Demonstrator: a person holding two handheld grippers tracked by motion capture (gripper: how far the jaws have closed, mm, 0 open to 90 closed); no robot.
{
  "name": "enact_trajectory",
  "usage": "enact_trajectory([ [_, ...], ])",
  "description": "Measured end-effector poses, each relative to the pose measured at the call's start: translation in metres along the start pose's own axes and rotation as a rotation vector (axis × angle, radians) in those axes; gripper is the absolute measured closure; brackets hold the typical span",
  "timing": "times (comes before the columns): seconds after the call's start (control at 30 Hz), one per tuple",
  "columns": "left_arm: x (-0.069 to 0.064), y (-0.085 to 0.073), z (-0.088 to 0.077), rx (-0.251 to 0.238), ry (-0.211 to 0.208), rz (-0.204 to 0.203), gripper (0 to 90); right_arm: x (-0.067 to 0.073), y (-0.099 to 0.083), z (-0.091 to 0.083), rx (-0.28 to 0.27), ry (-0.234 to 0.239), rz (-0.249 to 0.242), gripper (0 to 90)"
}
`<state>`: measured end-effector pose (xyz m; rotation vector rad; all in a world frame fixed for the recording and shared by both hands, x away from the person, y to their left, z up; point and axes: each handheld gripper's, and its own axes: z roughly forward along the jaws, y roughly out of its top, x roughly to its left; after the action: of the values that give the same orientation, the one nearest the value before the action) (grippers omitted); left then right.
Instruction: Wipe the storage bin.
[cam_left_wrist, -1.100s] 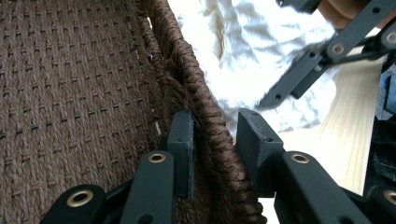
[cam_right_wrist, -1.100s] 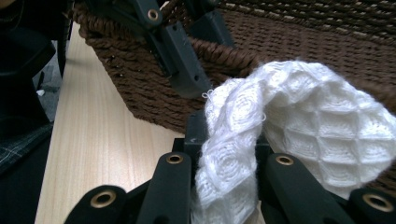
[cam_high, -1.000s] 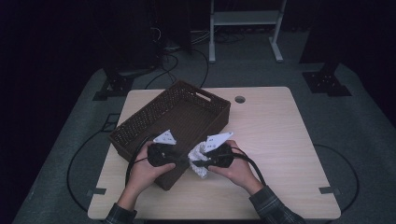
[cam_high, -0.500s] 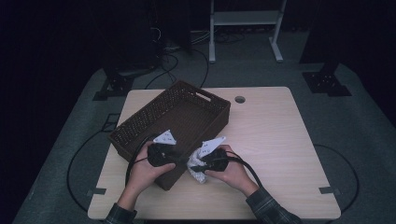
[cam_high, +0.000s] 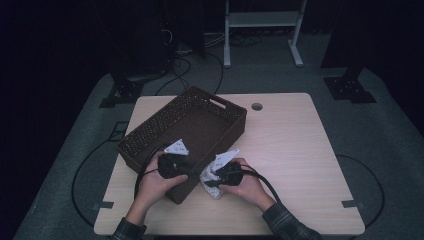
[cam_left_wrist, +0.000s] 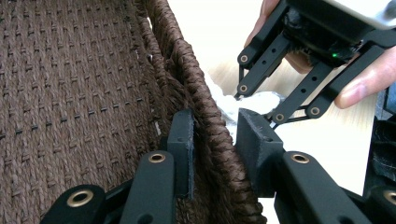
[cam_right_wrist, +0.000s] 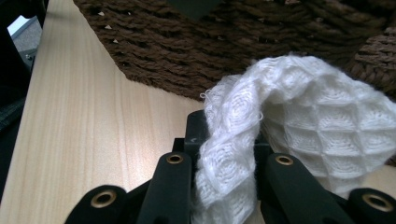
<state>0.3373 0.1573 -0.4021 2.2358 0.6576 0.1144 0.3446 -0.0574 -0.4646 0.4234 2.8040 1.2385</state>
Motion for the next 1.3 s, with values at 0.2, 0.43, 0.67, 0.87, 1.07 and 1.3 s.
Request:
enact_trajectory([
  [0.2,0.0,0.0,0.0,0.001,-0.001,-0.001,67.1,0.003,0.005,-0.006,-0.026,0.001,-0.006,77.0],
  [0.43,0.0,0.0,0.0,0.0,-0.001,-0.005,67.1,0.01,0.01,-0.013,-0.045,0.011,-0.032,77.0],
  [0.67,0.0,0.0,0.0,0.0,0.0,-0.002,67.1,0.019,0.016,-0.02,-0.073,0.026,-0.051,77.0],
  [0.87,0.0,0.0,0.0,0.0,-0.001,-0.001,67.1,0.026,0.022,-0.027,-0.103,0.041,-0.069,77.0],
  [1.07,0.0,0.0,0.0,0.003,0.001,0.001,67.1,0.025,0.019,-0.02,-0.087,0.038,-0.07,77.1],
  [1.3,0.0,0.0,0.0,0.0,0.001,0.004,67.1,0.022,0.008,-0.001,-0.039,0.041,-0.049,77.1],
])
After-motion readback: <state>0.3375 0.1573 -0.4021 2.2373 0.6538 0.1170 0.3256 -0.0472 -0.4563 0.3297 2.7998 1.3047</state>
